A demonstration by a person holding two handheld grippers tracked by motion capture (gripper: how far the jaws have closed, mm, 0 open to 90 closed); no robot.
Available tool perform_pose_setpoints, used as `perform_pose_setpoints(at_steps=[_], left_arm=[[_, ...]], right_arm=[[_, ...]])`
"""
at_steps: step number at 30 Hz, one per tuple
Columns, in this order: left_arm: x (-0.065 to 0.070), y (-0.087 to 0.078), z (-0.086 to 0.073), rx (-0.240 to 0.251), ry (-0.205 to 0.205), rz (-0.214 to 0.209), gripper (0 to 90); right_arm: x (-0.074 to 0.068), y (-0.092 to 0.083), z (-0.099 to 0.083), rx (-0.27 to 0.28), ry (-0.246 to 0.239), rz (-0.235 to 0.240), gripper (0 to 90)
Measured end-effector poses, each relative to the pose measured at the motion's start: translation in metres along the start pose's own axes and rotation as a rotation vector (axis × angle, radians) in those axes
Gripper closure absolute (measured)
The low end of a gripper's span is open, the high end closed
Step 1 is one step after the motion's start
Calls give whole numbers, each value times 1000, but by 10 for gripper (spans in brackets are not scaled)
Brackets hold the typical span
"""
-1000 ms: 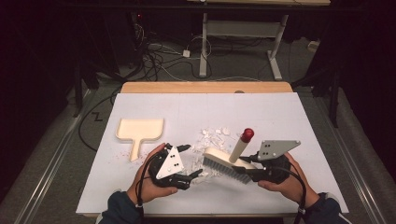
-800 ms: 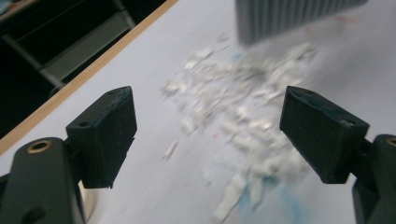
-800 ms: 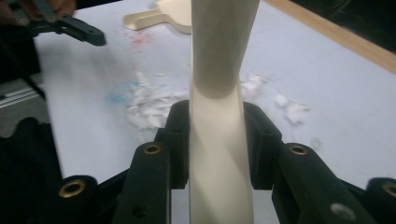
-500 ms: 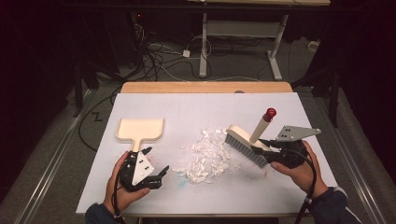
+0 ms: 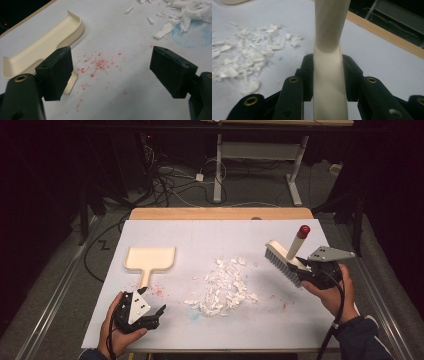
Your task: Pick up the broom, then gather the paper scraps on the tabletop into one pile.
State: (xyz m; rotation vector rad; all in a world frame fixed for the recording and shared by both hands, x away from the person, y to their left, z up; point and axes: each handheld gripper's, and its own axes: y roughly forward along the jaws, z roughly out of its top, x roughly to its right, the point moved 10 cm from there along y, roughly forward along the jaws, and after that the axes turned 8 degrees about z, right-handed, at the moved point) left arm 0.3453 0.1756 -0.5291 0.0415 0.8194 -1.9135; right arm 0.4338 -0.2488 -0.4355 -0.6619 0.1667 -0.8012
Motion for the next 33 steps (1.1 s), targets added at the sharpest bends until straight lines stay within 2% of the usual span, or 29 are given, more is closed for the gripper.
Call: perform_pose_setpoints(at_steps=[2,4,5,10,16,21,29,31,33], left_arm=[[2,1,0,-2,12,-3,179],[6,3,-3,-26,28,-9,178],[6,3,-3,-26,28,-9,178],[8,5,-5,-39,42,-13,178],[9,8,-3,-40,43,-20,173],[9,7,-3,-36,40,-18,173],[11,6,-1,-34,50,-13,170],[11,7,-1,-33,52,-14,170],[12,7,-1,-35,55,-17,170]], right_arm=[[8,6,-3,-5,30,-9,682],[12,10,-5,-15,36,-34,682],[15,12,-5,-22,23,-47,682],[23,18,-7,-31,39,-63,683],[32,27,-8,-47,32,-89,683],[37,36,-10,-58,46,-101,683],[46,59,-7,-88,7,-172,683],[46,66,-6,-96,-20,-180,683],[41,71,-4,-104,-15,-176,683]])
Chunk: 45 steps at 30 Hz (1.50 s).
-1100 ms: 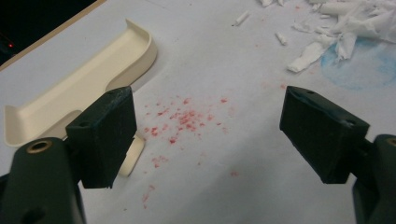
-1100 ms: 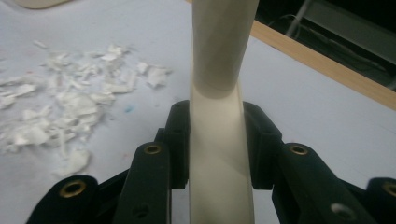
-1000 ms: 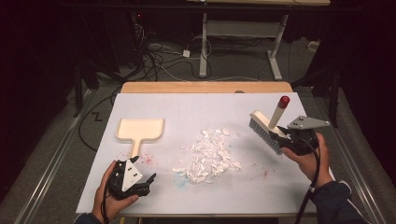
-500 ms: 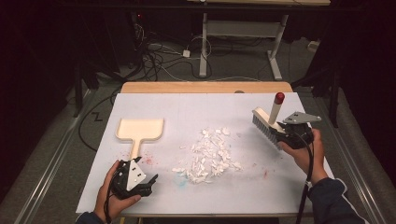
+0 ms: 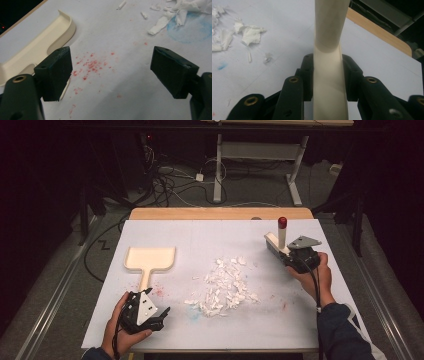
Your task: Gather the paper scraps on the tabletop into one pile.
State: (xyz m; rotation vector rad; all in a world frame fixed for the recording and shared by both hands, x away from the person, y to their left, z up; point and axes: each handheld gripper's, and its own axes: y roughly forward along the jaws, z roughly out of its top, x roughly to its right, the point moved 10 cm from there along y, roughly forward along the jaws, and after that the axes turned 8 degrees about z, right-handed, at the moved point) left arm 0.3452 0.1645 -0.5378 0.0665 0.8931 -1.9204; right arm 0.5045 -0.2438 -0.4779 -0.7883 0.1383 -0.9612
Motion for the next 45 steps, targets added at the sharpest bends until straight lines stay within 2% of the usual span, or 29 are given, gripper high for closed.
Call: perform_pose_setpoints(at_steps=[2,4,5,10,11,14,21,25,26,27,28,29,30,31,32,33,35,36,38,42,44,45], left_arm=[[1,0,0,1,4,-4,170],[2,0,0,-1,7,-5,170],[2,-1,0,0,9,-4,170],[1,-2,1,6,0,0,170],[1,-1,1,5,5,0,170],[2,0,1,3,10,-5,170],[2,0,2,5,14,-11,170],[3,0,2,9,19,-15,170],[3,0,2,9,19,-15,170],[3,-1,2,10,19,-17,170],[3,-1,2,10,19,-17,170],[3,-1,2,11,19,-18,170],[2,-1,2,10,16,-17,170],[2,-1,2,10,16,-17,170],[2,-1,1,9,16,-18,170],[2,-2,1,8,15,-17,170],[2,-3,1,9,13,-16,170],[2,-3,1,9,13,-16,170],[3,-3,1,11,11,-15,170],[3,-3,1,8,14,-16,170],[3,-3,2,9,13,-18,170],[3,-3,1,9,13,-18,170]], right_arm=[[-6,4,3,-10,-28,-6,683],[-10,6,4,-14,-27,2,682],[-18,10,5,-27,-48,2,682],[-29,15,9,-39,-74,3,680],[-36,18,11,-43,-88,3,680],[-40,20,14,-44,-99,4,680],[-74,31,28,-23,-127,59,676],[-97,36,35,-18,-177,88,673],[-97,36,35,-18,-177,88,673],[-111,35,35,-22,-209,114,664],[-117,33,35,-23,-227,127,661],[-117,33,35,-23,-227,127,661],[-132,27,34,-21,-261,160,661],[-132,27,34,-21,-261,160,661],[-138,23,34,-16,-275,177,661],[-151,15,32,-8,-292,221,663],[-160,7,31,4,-309,241,671],[-160,7,31,4,-309,241,671],[-169,-6,34,30,-327,276,678],[-168,-17,38,51,-329,285,681],[-165,-20,40,56,-317,292,682],[-158,-27,43,75,-293,297,682]])
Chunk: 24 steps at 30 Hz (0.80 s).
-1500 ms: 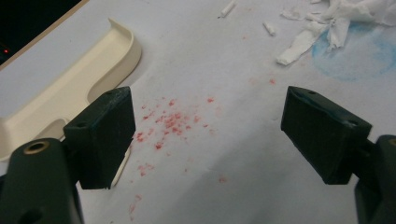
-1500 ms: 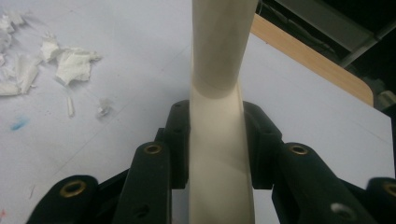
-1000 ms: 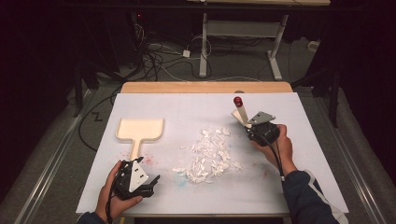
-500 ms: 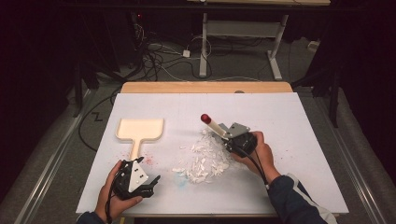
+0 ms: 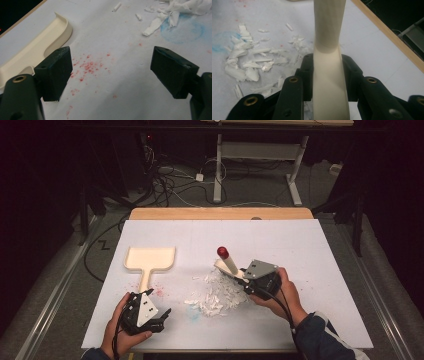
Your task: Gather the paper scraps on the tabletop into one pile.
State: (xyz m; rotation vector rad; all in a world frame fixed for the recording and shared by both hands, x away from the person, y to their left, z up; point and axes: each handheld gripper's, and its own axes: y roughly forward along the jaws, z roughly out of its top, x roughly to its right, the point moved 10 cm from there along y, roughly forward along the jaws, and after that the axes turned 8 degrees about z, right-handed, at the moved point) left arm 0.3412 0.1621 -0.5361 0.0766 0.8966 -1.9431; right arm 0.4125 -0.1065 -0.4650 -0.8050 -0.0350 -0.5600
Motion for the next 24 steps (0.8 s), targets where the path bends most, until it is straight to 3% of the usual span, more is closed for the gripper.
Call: perform_pose_setpoints(at_steps=[5,10,11,13,14,15,16,17,19,22,24], left_arm=[[-1,0,0,0,-4,-1,170],[0,1,1,-2,-9,-7,170],[0,2,1,-4,-8,-7,170],[1,3,1,-2,-14,-10,170],[1,3,2,-3,-13,-11,170],[1,3,2,-3,-13,-11,170],[1,4,1,-7,-12,-11,170],[1,4,2,-5,-24,-21,170],[1,5,2,-4,-32,-26,170],[2,6,-1,-11,-40,-41,170],[4,7,-2,-20,-39,-52,170]], right_arm=[[13,-15,2,41,35,-9,682],[48,-21,6,115,86,-74,683],[48,-21,6,115,86,-74,683],[60,-14,7,141,105,-91,683],[74,-2,5,145,94,-122,683],[82,6,4,139,88,-156,683],[82,6,4,139,88,-156,683],[94,22,1,130,87,-179,683],[104,36,-3,119,84,-214,683],[107,56,-6,89,44,-238,683],[99,68,-4,97,20,-189,683]])
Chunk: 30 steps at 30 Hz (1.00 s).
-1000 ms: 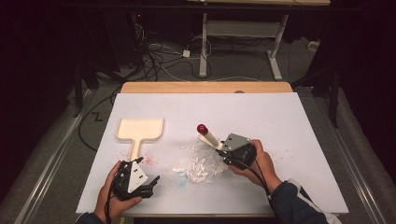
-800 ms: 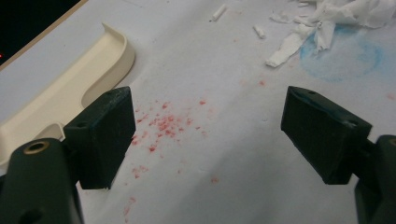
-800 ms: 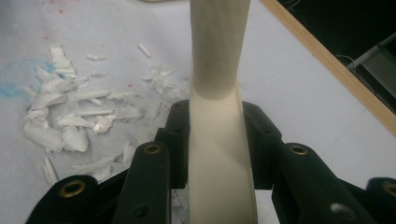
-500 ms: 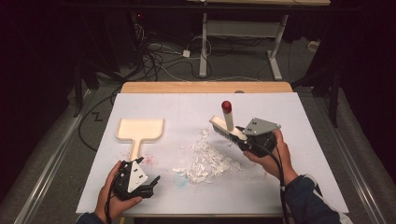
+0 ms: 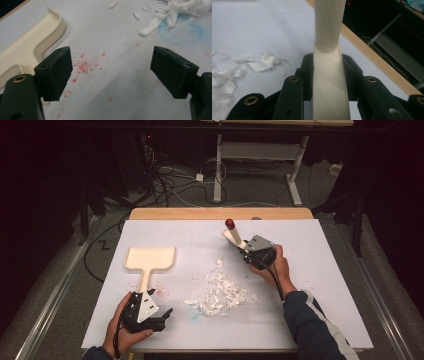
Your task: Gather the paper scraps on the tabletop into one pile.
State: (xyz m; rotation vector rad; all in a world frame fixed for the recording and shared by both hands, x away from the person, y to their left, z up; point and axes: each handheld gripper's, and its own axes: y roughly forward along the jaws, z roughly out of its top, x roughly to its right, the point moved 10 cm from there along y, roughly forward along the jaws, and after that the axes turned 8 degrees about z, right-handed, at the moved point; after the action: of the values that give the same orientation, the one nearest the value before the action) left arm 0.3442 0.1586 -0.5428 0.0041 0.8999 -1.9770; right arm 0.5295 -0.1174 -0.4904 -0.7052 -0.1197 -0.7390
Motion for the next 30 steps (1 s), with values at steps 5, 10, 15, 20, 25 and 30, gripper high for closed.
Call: perform_pose_setpoints(at_steps=[5,10,15,20,25,30], left_arm=[[1,0,0,-5,-10,-2,170],[0,-1,0,-6,-23,2,171],[2,0,-1,-19,-16,5,171],[2,-1,-1,-19,-14,8,171],[1,-1,-1,-25,-7,20,171],[0,0,0,-26,-12,19,171]], right_arm=[[-34,8,9,38,-44,108,681],[-71,-4,15,96,-90,261,678],[-103,-27,14,116,-173,427,675],[-116,-53,15,153,-180,521,681],[-106,-68,18,167,-172,478,682],[-70,-78,28,211,-92,382,682]])
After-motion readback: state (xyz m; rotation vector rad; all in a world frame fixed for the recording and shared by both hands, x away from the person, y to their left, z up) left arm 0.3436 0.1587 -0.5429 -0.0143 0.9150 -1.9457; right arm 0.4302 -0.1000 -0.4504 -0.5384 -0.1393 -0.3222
